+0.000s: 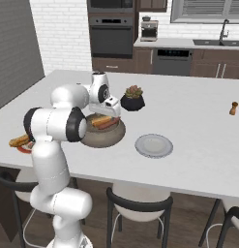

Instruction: Place one bun and one sausage from the bowl on each plate.

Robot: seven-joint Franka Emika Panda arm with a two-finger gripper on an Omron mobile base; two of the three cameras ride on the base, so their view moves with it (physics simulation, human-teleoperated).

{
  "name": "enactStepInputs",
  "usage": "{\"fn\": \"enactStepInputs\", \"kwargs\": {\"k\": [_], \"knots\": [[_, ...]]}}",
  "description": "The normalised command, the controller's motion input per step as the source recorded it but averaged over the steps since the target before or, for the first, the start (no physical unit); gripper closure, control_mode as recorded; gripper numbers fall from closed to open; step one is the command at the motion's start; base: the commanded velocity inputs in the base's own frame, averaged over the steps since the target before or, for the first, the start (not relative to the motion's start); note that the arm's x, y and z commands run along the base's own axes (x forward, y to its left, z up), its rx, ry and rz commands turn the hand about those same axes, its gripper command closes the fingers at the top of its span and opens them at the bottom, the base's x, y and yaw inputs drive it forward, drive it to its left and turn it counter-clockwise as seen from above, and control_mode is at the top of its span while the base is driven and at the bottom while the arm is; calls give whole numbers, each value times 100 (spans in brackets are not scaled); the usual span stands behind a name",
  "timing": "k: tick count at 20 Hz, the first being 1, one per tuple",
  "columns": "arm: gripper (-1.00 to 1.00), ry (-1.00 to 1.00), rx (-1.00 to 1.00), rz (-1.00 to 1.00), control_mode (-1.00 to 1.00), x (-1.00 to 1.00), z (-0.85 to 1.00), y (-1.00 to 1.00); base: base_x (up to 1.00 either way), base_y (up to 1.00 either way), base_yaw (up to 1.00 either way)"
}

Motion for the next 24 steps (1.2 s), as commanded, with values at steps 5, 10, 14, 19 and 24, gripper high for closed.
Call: {"fn": "enactStepInputs", "kwargs": {"k": [5,10,14,19,24], "knots": [[-100,0,0,0,-100,40,-29,19,0,0,0],[-100,-2,0,0,-100,3,-23,19,0,0,0],[-100,0,0,0,-100,1,-12,21,0,0,0],[-100,0,0,-3,-100,0,-1,23,0,0,0],[-100,0,0,-1,-100,4,3,17,0,0,0]]}}
